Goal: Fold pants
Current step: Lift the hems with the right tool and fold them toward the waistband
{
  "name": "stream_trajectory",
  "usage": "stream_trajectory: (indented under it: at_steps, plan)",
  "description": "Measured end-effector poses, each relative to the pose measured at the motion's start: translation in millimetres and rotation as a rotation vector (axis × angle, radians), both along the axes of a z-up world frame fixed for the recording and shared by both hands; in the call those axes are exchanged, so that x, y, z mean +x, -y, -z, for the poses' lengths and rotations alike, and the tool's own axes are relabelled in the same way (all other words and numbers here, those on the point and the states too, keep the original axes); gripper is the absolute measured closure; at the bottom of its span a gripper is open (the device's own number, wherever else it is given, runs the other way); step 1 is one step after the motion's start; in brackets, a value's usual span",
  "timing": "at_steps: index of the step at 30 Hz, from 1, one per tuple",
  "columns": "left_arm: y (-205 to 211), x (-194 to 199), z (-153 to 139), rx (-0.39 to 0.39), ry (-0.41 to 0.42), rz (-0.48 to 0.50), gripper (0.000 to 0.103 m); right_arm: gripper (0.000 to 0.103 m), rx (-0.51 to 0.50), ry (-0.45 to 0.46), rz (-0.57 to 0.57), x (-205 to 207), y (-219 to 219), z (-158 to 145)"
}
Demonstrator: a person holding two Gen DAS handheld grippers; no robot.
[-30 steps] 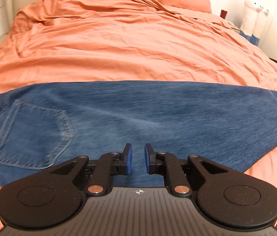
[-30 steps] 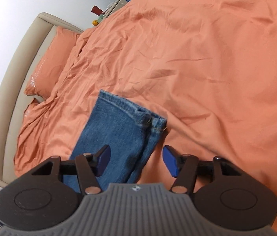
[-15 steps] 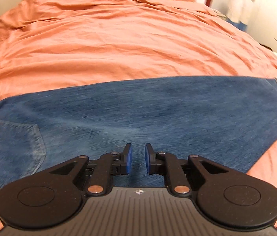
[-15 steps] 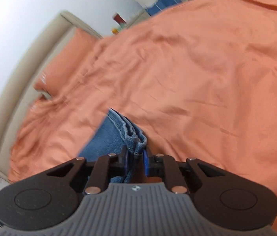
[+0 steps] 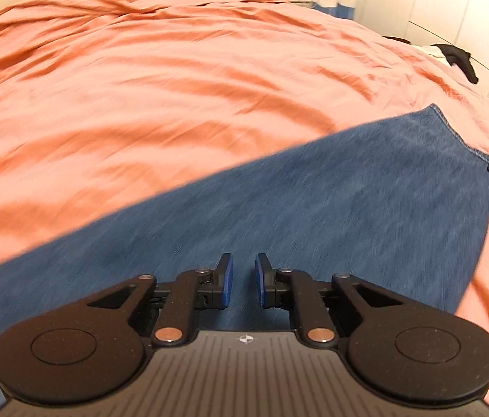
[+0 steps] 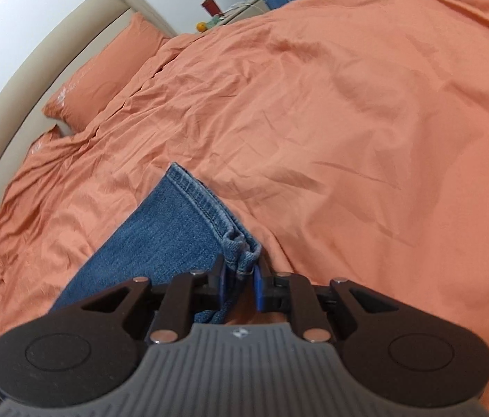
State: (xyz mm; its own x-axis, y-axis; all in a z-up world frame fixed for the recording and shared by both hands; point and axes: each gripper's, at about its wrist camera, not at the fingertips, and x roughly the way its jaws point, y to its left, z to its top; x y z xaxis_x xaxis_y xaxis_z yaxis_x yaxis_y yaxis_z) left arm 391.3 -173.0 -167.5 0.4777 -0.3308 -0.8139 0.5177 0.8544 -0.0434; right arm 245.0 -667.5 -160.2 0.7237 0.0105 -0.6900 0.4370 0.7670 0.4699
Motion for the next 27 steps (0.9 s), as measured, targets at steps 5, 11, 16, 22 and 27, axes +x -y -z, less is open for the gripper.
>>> stream_trajectory:
  at_steps: [5,11,16,22,27]
  plan:
    - [36,33,14,0.034,0.008,0.028,0.087,0.092,-0.037,-0.006,-0.039,2,-1,-1]
    - [60,61,31,0.082,-0.014,0.003,0.088,0.092,-0.081,-0.013,-0.077,8,-4,-1]
    - [67,56,29,0.130,0.025,0.022,0.088,0.092,-0.036,-0.022,-0.051,10,1,2]
    - [59,14,9,0.114,-0.005,0.085,0.088,0.092,-0.030,0.023,-0.047,8,-3,-18]
    - [59,-38,7,0.083,-0.049,0.166,0.088,0.092,-0.054,0.072,-0.057,9,-15,-48]
